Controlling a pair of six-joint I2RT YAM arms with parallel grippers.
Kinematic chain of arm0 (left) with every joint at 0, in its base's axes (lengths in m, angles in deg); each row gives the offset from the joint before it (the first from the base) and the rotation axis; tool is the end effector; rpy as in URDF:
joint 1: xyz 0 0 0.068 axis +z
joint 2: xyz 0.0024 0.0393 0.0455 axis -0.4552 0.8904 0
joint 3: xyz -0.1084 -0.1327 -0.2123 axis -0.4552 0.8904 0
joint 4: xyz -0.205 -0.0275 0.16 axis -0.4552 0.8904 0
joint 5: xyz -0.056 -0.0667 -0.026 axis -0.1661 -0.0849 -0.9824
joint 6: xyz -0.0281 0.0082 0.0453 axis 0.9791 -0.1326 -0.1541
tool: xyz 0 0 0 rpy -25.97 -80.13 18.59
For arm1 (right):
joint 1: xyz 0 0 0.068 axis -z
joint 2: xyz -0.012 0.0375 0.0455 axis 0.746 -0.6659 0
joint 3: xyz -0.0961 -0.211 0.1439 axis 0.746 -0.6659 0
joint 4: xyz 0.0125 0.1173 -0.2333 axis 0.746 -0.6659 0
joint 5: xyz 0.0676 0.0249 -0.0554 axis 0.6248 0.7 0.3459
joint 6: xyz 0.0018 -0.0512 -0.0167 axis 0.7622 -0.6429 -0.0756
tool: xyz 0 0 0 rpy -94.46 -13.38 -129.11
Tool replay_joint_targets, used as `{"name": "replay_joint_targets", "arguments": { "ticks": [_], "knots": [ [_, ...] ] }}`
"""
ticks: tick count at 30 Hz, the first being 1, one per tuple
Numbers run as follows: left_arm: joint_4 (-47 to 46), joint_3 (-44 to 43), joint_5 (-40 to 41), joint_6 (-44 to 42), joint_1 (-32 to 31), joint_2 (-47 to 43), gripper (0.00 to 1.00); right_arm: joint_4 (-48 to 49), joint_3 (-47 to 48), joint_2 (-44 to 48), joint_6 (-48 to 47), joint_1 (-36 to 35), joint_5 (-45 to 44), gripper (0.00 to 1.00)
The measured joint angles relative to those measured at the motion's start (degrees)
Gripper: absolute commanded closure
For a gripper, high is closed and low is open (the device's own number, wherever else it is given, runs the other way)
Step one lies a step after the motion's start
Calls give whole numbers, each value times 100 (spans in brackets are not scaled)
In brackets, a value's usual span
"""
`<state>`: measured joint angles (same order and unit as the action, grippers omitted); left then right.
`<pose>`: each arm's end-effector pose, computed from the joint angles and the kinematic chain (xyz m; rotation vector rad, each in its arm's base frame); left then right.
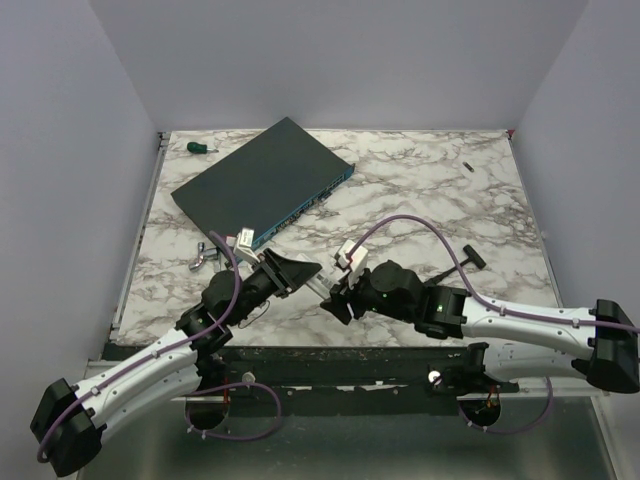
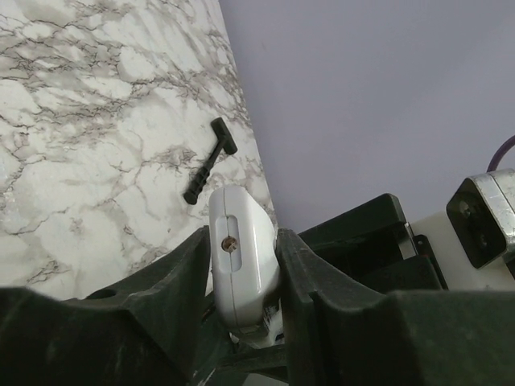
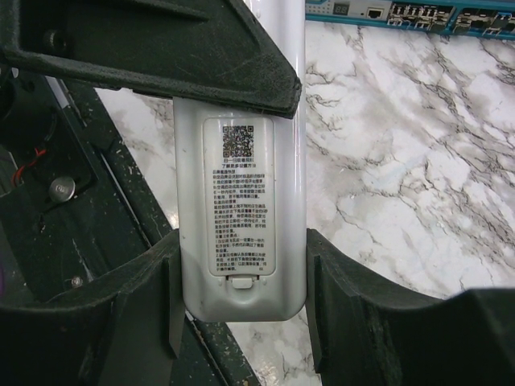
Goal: Load the batteries into the remote control
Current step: Adjust the remote control.
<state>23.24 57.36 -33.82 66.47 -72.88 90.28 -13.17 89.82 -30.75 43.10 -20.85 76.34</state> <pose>0.1177 -0.1205 0.2376 -0.3633 1.7931 -1.4870 0.0952 0.2338 0.2685 -0.9307 1.8335 0.7202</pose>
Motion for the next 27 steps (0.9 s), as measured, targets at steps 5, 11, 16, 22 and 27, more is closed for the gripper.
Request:
{"name": "replay_joint_targets", "arguments": {
  "ticks": [5, 11, 16, 22, 27],
  "knots": [
    [22, 9, 17, 22, 0, -81, 50, -79, 0, 168, 2, 0, 24, 99],
    [24, 9, 39, 22, -2, -173, 51, -127, -22, 295, 4, 0, 79, 99],
    [39, 9, 44, 22, -2, -170, 54, -142, -24, 297, 7, 0, 109, 99],
    [44, 9, 55, 42, -2, -166, 57, -142, -48, 299, 20, 0, 144, 99],
    [55, 9, 76, 48, 0, -166, 58, -155, -66, 304, 22, 0, 173, 99]
  ]
}}
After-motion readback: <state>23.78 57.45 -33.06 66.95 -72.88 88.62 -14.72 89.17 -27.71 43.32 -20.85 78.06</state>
